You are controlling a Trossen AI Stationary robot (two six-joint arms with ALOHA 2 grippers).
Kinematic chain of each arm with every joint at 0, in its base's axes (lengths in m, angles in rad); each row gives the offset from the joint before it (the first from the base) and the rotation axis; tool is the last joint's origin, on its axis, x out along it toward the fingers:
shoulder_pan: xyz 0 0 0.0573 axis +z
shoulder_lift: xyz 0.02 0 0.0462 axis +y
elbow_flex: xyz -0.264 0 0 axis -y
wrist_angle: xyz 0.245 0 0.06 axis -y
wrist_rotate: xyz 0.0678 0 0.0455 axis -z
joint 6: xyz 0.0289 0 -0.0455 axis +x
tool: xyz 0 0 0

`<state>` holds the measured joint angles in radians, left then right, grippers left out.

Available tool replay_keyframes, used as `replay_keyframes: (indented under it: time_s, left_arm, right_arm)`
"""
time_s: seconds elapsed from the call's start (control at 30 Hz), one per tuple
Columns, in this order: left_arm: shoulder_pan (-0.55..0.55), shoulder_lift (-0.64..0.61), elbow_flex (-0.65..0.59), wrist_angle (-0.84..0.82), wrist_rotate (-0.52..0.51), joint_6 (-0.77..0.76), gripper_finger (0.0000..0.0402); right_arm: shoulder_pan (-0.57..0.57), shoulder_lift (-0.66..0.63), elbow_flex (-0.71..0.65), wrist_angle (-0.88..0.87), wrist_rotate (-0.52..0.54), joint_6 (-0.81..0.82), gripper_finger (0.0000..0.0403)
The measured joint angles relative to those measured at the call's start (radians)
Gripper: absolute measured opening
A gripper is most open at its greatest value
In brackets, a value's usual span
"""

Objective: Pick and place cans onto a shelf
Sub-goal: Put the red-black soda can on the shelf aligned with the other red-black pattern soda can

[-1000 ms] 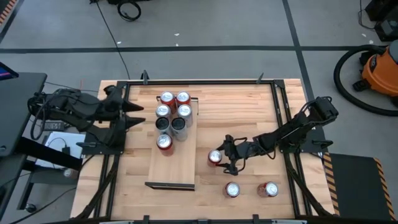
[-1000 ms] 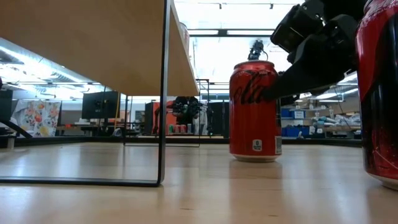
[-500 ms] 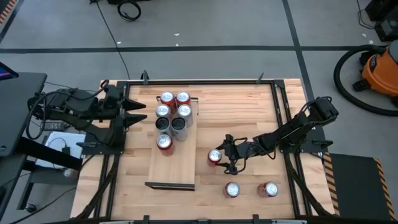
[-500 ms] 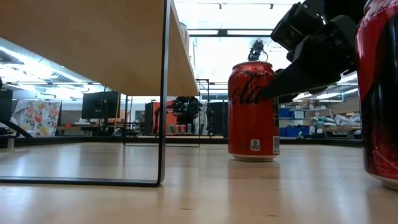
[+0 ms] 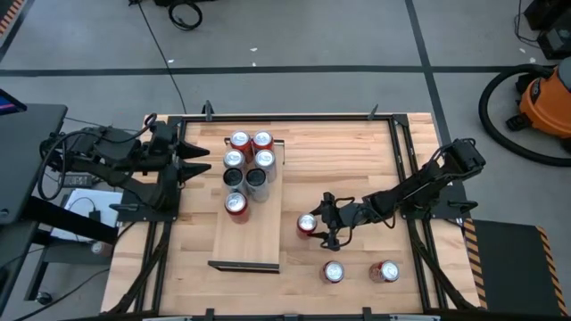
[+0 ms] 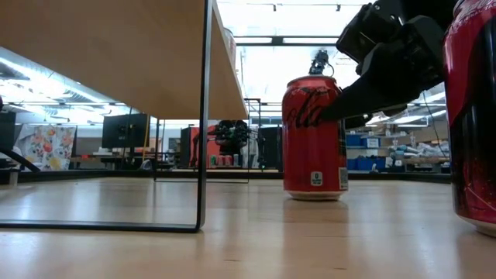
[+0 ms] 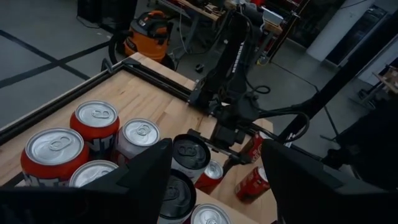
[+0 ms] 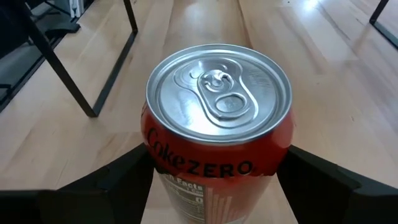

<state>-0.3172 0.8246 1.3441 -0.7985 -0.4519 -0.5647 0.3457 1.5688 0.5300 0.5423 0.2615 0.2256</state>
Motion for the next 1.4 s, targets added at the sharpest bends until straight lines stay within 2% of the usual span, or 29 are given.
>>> replay_keyframes:
  time_s: [0.17,0.4,0.53,0.7,0.97,1.4]
  left_arm:
    - [0.000,0.000,0.000,0.000,0.000,-0.023,0.0258]
    - [0.000,0.000,0.000,0.000,0.000,-0.021,0.0258]
    - [0.000,0.000,0.000,-0.001,0.000,-0.018,0.0258]
    - [0.000,0.000,0.000,-0.005,0.000,-0.017,0.0258]
    - [0.000,0.000,0.000,-0.006,0.000,-0.016,0.0258]
    - [0.000,0.000,0.000,-0.007,0.000,0.002,0.0258]
  right_arm:
    - [0.000,-0.012,0.080,-0.079,0.000,0.000,0.0314]
    - [-0.005,-0.094,0.264,-0.437,0.107,-0.030,0.0314]
    - [-0.013,-0.131,0.336,-0.541,0.156,-0.057,0.0314]
    - [-0.014,-0.167,0.399,-0.553,0.219,-0.081,0.0314]
    - [-0.015,-0.144,0.512,-0.557,0.220,-0.098,0.0314]
    - [-0.008,0.109,0.784,-0.549,0.224,-0.110,0.0314]
